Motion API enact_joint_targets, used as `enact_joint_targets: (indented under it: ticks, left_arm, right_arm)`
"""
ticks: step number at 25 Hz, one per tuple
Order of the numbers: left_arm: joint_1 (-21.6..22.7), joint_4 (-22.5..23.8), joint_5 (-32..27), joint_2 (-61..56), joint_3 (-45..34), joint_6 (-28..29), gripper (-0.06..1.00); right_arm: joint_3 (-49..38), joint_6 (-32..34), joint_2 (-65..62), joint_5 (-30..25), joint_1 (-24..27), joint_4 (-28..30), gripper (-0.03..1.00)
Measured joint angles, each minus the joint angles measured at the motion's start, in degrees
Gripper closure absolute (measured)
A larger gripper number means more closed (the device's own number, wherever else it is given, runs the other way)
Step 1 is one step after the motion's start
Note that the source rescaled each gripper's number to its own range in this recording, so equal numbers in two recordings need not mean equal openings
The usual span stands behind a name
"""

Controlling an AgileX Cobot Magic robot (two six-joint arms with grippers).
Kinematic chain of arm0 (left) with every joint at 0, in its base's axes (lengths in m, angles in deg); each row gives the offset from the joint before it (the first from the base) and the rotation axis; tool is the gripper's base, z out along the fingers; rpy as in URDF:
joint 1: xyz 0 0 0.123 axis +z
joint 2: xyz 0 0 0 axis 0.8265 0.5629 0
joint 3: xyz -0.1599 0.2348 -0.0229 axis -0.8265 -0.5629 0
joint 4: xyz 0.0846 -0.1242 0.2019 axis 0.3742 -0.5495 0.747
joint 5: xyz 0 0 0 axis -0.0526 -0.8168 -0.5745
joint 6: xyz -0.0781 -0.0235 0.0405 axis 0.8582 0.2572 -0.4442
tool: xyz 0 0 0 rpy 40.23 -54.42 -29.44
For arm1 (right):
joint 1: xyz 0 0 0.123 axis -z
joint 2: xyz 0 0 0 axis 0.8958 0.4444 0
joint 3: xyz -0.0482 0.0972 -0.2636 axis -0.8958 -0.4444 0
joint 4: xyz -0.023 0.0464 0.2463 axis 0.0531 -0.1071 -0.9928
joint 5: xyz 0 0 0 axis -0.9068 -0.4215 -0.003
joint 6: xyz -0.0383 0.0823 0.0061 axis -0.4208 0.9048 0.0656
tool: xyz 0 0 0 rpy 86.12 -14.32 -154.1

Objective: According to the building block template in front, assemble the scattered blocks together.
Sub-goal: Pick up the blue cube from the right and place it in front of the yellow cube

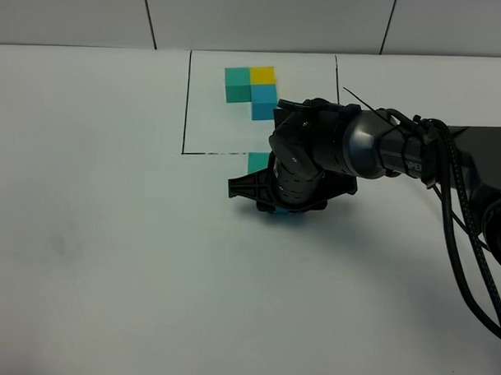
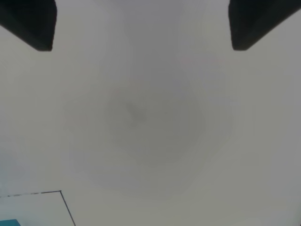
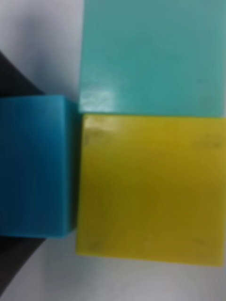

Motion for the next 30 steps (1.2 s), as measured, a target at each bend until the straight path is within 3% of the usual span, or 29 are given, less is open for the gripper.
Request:
enact_joint_targets:
  ticks: [30]
  left_arm:
    - [0.0, 0.0, 0.0, 0.0, 0.0, 0.0, 0.23]
  right_arm:
    - [0.0, 1.5, 0.0, 0.0, 0.0, 1.2, 0.95]
